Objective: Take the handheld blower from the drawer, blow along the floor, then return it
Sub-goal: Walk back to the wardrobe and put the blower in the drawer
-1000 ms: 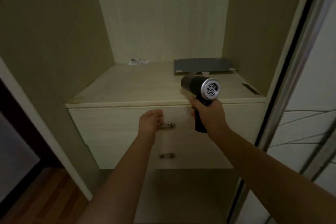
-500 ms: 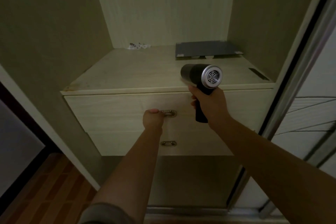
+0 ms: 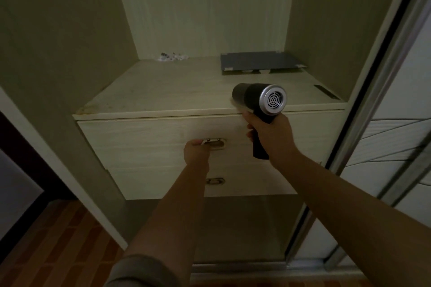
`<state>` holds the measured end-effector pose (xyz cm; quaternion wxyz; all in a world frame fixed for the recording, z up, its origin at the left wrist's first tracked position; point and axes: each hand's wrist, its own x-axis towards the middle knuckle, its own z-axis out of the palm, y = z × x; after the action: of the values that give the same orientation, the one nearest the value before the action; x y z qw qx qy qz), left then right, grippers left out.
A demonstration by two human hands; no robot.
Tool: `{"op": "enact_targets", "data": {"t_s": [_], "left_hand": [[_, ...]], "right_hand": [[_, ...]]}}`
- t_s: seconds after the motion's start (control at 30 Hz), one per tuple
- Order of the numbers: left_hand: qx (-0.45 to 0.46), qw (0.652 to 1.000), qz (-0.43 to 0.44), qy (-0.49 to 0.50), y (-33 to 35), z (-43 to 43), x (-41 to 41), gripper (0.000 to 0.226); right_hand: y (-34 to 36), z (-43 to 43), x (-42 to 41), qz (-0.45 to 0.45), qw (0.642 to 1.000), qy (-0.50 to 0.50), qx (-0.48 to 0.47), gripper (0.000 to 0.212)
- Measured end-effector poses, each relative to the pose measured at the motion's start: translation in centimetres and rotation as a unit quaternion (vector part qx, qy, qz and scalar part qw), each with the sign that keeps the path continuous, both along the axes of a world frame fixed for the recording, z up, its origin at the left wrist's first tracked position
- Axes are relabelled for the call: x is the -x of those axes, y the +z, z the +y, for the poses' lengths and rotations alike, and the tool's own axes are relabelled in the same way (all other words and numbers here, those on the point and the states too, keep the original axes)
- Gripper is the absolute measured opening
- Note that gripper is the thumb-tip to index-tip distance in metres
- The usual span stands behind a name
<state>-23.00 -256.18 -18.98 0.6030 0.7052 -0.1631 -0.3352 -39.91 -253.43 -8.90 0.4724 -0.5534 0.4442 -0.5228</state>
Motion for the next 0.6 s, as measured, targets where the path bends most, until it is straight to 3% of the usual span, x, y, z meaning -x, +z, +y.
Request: {"op": "enact_targets", "data": {"t_s": [0.23, 0.5, 0.6], "left_hand": [[-0.013, 0.999, -0.01, -0.029, -0.7, 2.6, -0.2, 0.011], [-0.022, 0.998, -0.044, -0.05, 0.0, 8.6, 0.6, 0.021], [-0.039, 0.991, -0.103, -0.071, 0.2, 10.8, 0.7, 0.022]], "right_hand": [[0.2, 1.6, -0.6, -0.001, 1.0, 0.007, 0.011, 0.038], [1.3, 4.5, -1.1, -0.015, 0.999, 0.034, 0.014, 0.032], [1.6, 5.8, -1.3, -0.02, 0.999, 0.043, 0.026, 0.02]]}}
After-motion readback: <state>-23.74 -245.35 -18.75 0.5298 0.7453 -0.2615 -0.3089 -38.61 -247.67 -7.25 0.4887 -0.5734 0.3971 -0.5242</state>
